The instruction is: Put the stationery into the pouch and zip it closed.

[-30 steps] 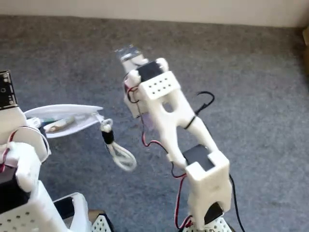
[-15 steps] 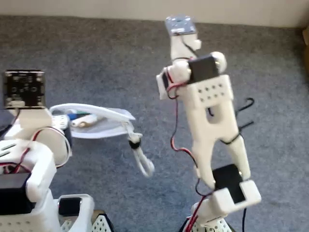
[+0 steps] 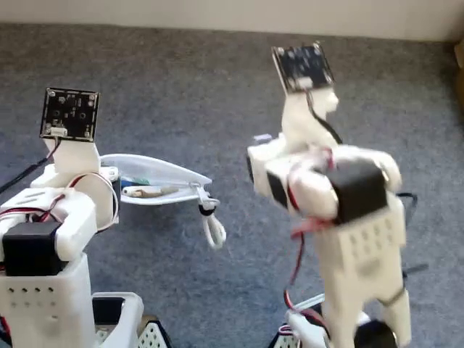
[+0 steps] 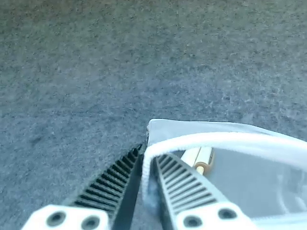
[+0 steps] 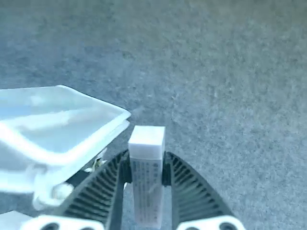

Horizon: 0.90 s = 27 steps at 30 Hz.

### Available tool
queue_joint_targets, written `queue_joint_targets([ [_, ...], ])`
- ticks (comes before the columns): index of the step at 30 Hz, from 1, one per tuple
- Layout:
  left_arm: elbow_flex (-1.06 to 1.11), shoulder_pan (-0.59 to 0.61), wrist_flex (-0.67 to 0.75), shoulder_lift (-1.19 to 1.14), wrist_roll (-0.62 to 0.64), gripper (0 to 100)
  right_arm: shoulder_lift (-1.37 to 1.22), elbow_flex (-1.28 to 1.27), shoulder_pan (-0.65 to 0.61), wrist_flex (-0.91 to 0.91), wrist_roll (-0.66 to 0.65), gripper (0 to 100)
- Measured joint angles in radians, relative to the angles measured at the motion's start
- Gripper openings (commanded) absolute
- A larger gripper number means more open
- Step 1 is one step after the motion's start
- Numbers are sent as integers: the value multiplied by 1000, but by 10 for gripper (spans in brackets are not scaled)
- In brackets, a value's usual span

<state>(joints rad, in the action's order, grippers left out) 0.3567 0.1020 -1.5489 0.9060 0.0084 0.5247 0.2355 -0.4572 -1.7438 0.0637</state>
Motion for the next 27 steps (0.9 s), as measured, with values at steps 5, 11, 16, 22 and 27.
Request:
queue_joint_targets([
  [5,15,14,20,-2,26,11,147,-5,-72,18,40,5],
  [11,57,57,66,-2,31,11,267,-5,-169,121,133,5],
  [16,63,57,72,-2,34,11,298,-5,-267,207,143,5],
  [22,63,57,72,-2,34,11,318,-146,-319,377,143,5],
  [27,63,57,72,-2,34,11,420,-388,-333,598,143,5],
])
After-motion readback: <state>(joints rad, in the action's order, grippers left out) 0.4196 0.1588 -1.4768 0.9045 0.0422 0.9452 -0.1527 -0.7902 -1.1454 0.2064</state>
